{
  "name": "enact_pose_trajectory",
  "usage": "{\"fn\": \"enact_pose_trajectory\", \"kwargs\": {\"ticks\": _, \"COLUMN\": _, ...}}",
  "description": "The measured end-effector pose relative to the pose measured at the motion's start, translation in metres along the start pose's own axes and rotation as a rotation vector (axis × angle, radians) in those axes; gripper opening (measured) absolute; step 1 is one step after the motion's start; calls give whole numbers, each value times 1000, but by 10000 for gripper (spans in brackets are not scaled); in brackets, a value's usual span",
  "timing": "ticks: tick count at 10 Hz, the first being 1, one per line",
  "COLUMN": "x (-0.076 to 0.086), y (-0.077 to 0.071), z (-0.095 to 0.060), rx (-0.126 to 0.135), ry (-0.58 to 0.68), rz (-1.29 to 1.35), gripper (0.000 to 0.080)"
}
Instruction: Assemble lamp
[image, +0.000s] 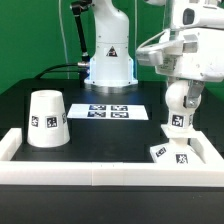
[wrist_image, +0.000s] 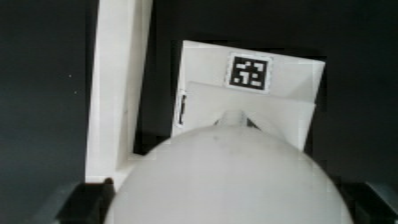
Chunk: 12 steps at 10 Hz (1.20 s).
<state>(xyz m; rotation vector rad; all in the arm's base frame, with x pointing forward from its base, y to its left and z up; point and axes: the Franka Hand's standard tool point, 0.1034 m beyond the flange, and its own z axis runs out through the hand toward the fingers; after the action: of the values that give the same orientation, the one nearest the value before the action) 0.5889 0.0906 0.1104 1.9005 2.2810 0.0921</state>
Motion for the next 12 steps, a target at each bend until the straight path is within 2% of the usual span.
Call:
{"fn": "enact_pose_trajectory", "kwargs": {"ticks": 7, "x": 2, "y": 1, "z": 0, "rx": 7, "ry": 16, "rz": 771, "gripper": 578}}
{"fn": "enact_pose_trajectory", "kwargs": {"ticks": 9, "x": 3, "y": 0, "z": -1, "rx": 24, "ry": 13, "rz": 973, "gripper": 579}}
{"fn": "enact_pose_trajectory", "kwargs": {"ticks": 12, "x": 6, "y": -1, "z": -1, "rx": 34, "ry": 16, "rz": 1175, "gripper": 579}}
